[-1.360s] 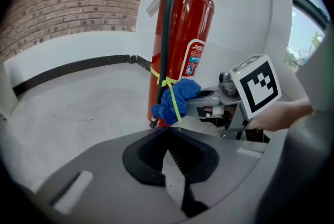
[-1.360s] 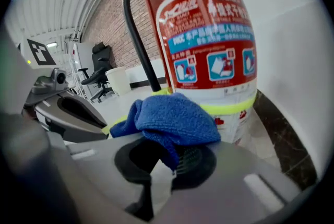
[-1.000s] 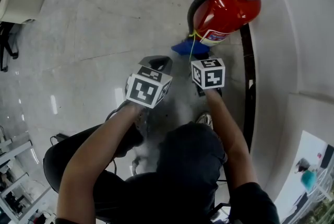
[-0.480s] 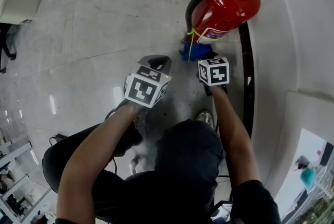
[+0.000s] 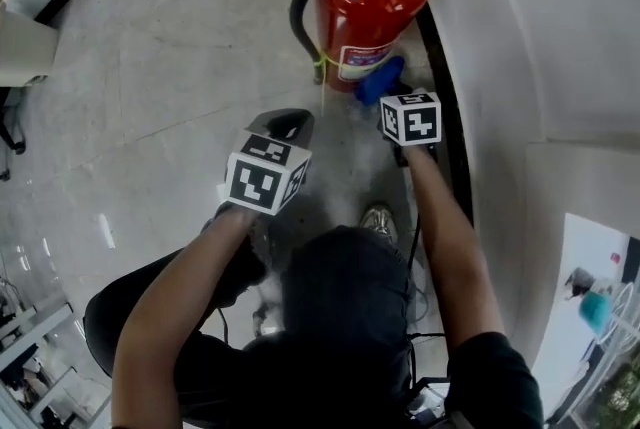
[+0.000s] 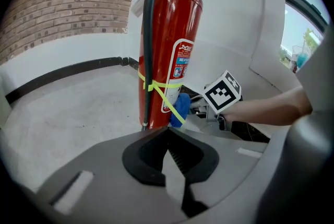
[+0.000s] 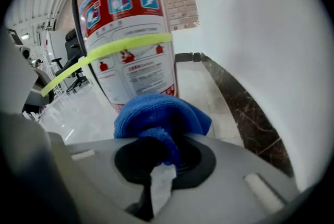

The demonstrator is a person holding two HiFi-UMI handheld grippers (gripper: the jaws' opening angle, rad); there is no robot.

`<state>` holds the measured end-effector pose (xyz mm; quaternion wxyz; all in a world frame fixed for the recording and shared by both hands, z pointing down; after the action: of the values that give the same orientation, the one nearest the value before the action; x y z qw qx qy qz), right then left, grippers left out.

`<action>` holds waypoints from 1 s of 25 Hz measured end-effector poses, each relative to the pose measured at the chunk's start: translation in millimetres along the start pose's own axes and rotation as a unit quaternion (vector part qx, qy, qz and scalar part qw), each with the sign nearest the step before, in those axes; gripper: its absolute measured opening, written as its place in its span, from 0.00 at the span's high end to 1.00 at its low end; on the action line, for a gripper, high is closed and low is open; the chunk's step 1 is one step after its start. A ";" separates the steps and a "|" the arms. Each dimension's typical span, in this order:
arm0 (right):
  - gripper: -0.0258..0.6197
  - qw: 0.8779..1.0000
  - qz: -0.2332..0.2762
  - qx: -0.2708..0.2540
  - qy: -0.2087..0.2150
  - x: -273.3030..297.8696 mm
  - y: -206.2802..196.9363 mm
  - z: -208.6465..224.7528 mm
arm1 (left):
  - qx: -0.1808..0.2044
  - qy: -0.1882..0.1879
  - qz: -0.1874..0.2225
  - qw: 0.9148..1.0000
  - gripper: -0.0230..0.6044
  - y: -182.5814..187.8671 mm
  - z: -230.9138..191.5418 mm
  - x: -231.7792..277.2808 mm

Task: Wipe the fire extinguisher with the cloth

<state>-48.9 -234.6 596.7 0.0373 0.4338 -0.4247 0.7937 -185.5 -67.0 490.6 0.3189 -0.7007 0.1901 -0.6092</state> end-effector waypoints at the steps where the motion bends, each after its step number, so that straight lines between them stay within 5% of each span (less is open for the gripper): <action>1: 0.91 1.000 0.001 -0.001 -0.002 3.1 4.0 4.8 | -0.003 0.005 0.000 1.000 0.95 2.2 -1.5 -0.5; 8: 0.91 0.999 0.035 0.024 -0.008 16.9 36.8 47.7 | 0.000 0.017 0.003 1.000 0.95 27.8 -11.0 6.9; 19: 0.91 0.986 0.142 -0.037 0.074 -6.5 131.4 32.7 | 0.049 0.007 -0.007 0.999 0.95 54.9 -4.9 8.1; 25: 0.91 0.973 0.204 -0.077 0.074 -60.5 178.3 11.6 | 0.100 0.009 -0.012 0.995 0.95 69.3 -3.6 -10.0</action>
<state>-79.9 -337.6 441.7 -0.0614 0.2737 -0.5600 0.7795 -182.4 -111.3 436.4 0.3779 -0.6620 0.1229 -0.6355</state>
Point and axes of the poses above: the fingertips, and each gripper's own axes: x forward along the fingers, z to its right, y out of its top, the point moved 7 cm from there along -x, backward along the fingers, and after that the axes turned 9 degrees about x, right-handed, at the moved point
